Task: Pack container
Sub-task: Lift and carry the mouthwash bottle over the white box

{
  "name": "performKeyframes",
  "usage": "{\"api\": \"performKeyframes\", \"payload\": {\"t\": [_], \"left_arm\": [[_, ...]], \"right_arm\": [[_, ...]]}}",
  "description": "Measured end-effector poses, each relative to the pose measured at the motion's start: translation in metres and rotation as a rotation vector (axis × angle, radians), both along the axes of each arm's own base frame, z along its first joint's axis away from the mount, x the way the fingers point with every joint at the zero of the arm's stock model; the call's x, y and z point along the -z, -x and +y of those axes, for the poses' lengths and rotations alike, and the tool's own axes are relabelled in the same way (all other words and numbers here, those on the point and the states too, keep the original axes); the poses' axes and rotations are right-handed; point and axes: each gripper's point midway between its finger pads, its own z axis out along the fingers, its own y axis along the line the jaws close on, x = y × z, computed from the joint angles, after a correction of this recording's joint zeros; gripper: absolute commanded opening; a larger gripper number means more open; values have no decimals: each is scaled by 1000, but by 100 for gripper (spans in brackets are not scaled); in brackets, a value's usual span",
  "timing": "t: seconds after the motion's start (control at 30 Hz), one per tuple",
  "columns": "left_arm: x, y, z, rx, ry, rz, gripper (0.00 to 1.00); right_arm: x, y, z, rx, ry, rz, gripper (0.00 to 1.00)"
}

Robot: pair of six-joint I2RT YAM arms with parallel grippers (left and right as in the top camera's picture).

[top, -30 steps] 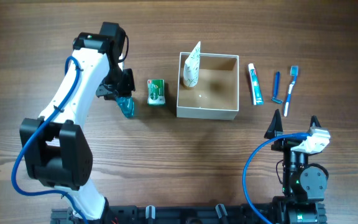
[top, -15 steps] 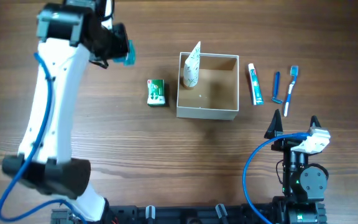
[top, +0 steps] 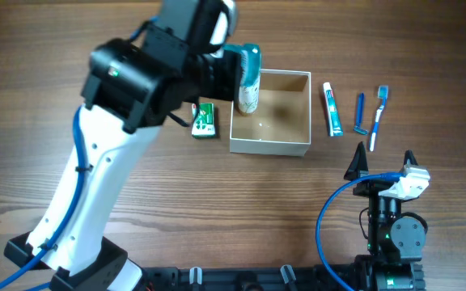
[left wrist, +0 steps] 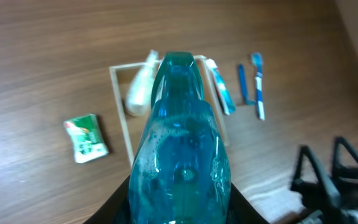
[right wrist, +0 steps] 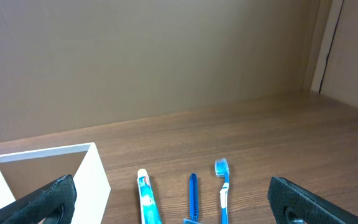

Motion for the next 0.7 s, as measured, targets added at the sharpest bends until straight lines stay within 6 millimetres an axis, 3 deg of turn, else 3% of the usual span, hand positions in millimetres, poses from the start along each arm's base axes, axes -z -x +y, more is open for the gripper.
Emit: {"api": "performKeyframes", "payload": {"t": [0.17, 0.37, 0.5, 0.7], "left_arm": [[4, 18, -16, 18, 10, 41, 6], [13, 23, -30, 10, 18, 85, 7], [43, 15, -46, 6, -23, 154, 8], [114, -2, -61, -19, -141, 307, 8]], "right_arm": [[0, 0, 0, 0, 0, 0, 100], [0, 0, 0, 0, 0, 0, 100], [0, 0, 0, 0, 0, 0, 100], [0, 0, 0, 0, 0, 0, 100]]}}
